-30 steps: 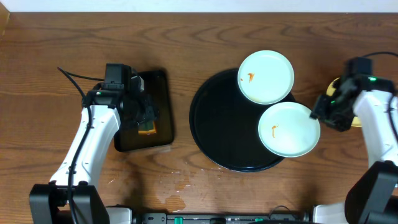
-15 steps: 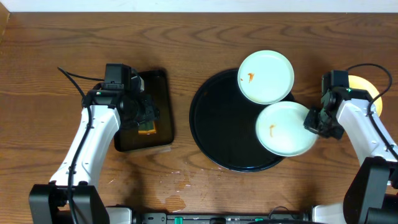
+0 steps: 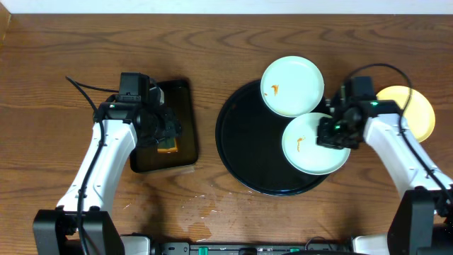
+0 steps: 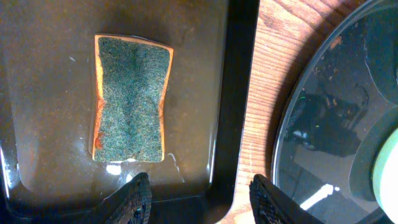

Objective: Clean dirty plates on tray and stack at the side
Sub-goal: 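Move right gripper to the rim of the lower pale green plate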

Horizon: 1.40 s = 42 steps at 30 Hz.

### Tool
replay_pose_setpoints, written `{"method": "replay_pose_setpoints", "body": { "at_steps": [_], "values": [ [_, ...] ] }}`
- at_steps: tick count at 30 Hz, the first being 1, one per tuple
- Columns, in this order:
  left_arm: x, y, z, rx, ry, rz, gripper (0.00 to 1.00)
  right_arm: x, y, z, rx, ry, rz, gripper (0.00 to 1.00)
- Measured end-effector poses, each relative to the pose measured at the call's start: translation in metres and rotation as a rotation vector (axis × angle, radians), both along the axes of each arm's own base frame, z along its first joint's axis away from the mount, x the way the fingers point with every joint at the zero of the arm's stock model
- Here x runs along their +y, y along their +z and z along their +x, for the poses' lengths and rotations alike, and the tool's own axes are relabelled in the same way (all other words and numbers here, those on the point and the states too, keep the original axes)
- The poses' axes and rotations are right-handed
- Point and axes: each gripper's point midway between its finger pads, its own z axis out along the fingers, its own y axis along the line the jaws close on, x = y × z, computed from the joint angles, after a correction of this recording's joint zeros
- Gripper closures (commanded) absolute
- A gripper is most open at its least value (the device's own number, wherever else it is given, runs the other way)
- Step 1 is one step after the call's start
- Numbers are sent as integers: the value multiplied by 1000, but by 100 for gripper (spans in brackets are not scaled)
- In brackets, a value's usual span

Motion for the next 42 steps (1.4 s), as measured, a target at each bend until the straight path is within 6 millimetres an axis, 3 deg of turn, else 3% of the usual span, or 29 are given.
{"method": "replay_pose_setpoints", "body": {
  "at_steps": [2,4,8,11,16,17,18,19,20,22,29,37,42],
  "values": [
    [0,0,0,1,0,0,47,12,0,-1,-8,46,-5,90],
    [0,0,-1,2,0,0,47,11,-1,-1,-12,45,-49,78],
    [0,0,0,2,0,0,47,-23,-4,3,-18,-47,-196,54],
    [0,0,0,2,0,0,47,-56,-4,0,7,-148,-282,49],
    [0,0,0,1,0,0,47,-94,-5,-4,28,-288,-320,53],
    [0,0,0,1,0,0,47,-97,-7,-6,33,-303,-322,62],
    [0,0,0,1,0,0,47,-99,-12,-8,37,-314,-320,82],
    [0,0,0,1,0,0,47,-99,-14,-10,39,-316,-320,87],
    [0,0,0,1,0,0,47,-98,-19,-11,41,-317,-314,98],
    [0,0,0,1,0,0,47,-92,-29,-19,62,-318,-287,99],
    [0,0,0,0,0,0,47,-68,-29,-24,81,-243,-172,99],
    [0,0,0,1,0,0,47,-6,-11,-22,0,15,-58,99],
    [0,0,0,1,0,0,47,24,-7,-2,-110,95,-26,99]
  ]
}}
